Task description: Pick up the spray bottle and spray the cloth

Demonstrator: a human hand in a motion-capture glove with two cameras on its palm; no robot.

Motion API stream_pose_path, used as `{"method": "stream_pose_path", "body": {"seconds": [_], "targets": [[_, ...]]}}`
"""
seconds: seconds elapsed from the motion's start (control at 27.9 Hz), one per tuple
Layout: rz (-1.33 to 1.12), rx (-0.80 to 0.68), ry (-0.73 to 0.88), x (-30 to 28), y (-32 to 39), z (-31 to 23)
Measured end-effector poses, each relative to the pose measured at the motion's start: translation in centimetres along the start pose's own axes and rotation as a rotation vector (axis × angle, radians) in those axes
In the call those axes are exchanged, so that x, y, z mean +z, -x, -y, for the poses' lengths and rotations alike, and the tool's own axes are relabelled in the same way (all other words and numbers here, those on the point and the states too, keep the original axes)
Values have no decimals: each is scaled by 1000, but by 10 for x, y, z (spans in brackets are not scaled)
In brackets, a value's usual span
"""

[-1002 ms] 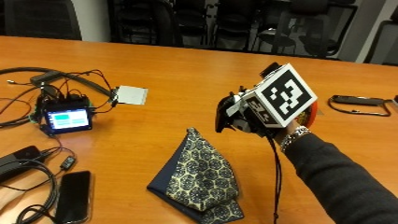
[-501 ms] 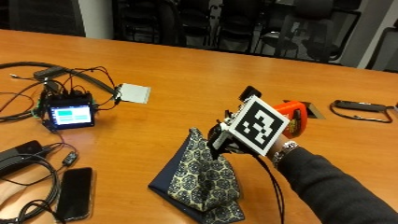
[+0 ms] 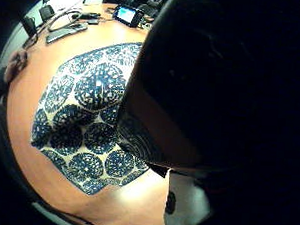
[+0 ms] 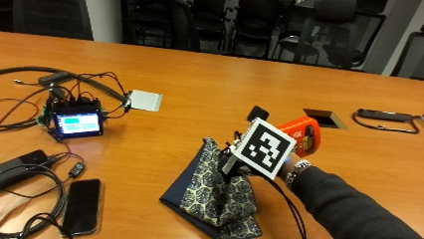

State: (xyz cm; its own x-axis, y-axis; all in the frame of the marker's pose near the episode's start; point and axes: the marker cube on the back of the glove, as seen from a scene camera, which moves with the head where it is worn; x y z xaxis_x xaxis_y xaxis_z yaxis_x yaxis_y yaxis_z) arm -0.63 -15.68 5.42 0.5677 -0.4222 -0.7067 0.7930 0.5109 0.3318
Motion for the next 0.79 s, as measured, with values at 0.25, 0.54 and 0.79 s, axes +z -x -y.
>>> {"method": "stream_pose_path", "body": {"seconds": [0.25, 0.54, 0.79], "targets": [[26, 85, -20, -10, -9, -1], [172, 305, -186, -59, -47, 43], [369, 489, -328, -92, -65, 84]]}}
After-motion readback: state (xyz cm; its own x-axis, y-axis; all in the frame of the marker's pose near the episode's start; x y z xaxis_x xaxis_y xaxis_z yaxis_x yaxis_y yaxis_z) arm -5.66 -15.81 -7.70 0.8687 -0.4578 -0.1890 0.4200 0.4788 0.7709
